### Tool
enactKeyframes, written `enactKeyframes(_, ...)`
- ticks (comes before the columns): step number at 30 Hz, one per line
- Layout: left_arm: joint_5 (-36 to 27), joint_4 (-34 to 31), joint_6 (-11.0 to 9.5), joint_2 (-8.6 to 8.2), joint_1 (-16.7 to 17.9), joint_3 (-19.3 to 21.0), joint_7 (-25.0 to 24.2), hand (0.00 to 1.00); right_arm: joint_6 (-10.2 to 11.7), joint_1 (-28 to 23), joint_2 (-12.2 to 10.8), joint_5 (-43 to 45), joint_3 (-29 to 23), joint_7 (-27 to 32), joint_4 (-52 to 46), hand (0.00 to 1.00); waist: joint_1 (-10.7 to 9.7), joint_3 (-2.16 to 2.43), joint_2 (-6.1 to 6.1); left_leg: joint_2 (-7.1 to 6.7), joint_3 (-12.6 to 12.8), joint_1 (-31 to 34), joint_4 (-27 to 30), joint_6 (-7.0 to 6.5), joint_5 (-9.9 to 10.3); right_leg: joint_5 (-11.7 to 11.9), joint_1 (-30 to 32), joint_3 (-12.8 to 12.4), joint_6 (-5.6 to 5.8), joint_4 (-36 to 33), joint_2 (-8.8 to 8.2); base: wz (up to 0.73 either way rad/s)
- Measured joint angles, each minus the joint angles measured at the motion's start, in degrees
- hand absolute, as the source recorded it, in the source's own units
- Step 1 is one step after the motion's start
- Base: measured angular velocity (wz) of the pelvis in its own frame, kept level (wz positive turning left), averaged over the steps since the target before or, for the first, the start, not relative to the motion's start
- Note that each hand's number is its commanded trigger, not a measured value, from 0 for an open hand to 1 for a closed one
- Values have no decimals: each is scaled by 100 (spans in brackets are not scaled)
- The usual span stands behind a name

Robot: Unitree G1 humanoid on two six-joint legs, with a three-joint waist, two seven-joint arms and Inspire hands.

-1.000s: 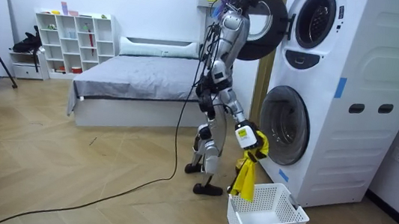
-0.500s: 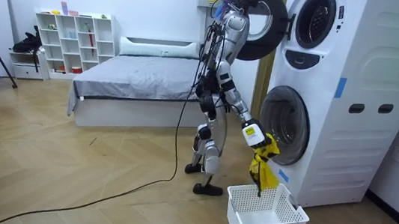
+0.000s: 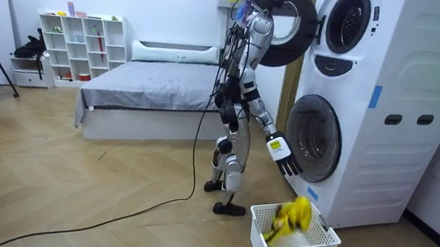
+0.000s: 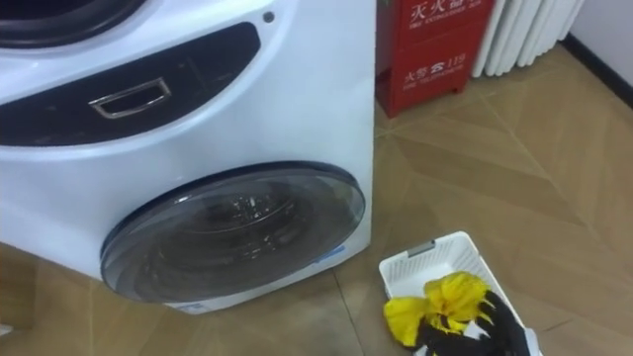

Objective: Pick clothes from washing machine

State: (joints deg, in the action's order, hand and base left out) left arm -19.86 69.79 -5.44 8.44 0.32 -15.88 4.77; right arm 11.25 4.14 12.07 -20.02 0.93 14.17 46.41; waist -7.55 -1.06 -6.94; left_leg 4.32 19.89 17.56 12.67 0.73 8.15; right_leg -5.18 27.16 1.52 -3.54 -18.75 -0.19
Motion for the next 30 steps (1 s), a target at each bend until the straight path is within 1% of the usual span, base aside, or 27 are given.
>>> enactKeyframes(5,1,0,-30,1,0,0,2,0,76,-1,-1,0,-1,0,0,0,-2,-1,2,-10,2,0,0,-4,-3,-18,6,10,5,-1,-16,2)
enactKeyframes(7,0,1,-96,1,0,0,2,0,118,-3,-1,-12,-3,1,0,0,-8,-1,2,-10,2,0,-2,-4,-3,-18,3,10,4,-7,-16,0)
enactKeyframes(10,-27,2,-136,1,0,-3,1,0,129,-2,0,-41,-4,-3,3,0,-16,-1,1,-10,2,-1,-7,-4,-3,-17,-4,20,4,-14,-16,0)
enactKeyframes(14,-68,7,-135,11,0,-2,-1,0,131,-16,4,-30,-5,-24,20,0,-16,2,-3,-10,3,-1,-16,-4,-3,-17,-4,13,4,-5,-16,0)
enactKeyframes(17,-68,6,-122,37,1,-3,-7,0,131,-83,24,-24,-5,-61,19,0,-15,10,-14,-10,3,-12,-18,-4,-3,-17,-13,2,4,-2,-14,0)
enactKeyframes(22,-79,2,-116,68,1,-3,-7,0,131,-128,41,-29,-7,-64,27,0,-16,38,-55,-10,15,-38,-20,-4,-3,-17,-30,-17,4,-3,-8,0)
enactKeyframes(23,-82,2,-115,69,11,-3,-7,0,131,-146,42,-27,-7,-66,70,0,-6,38,-61,-8,17,-96,-38,-4,-3,-17,-81,-19,3,4,-2,0)
enactKeyframes(24,-77,-5,-115,68,41,-1,-8,0,131,-159,42,-12,-11,-69,143,0,-1,52,-80,-7,16,-159,-60,-1,-4,-19,-143,-22,2,22,4,-3)
enactKeyframes(27,-75,-15,-119,71,100,10,-16,0,130,-218,53,1,-65,-76,260,0,3,72,-117,-9,18,-329,-108,3,-7,-34,-307,-24,5,59,10,0)
enactKeyframes(29,-59,-16,-127,72,165,78,-52,0,132,-329,56,-21,-134,-178,325,0,7,75,-116,-8,10,-484,-129,4,-7,-77,-475,16,8,107,9,5)
enactKeyframes(30,-33,-26,-134,74,227,161,-56,0,132,-402,52,-58,-177,-252,442,0,9,62,-81,-11,3,-615,-148,5,-6,-139,-606,26,11,103,6,12)
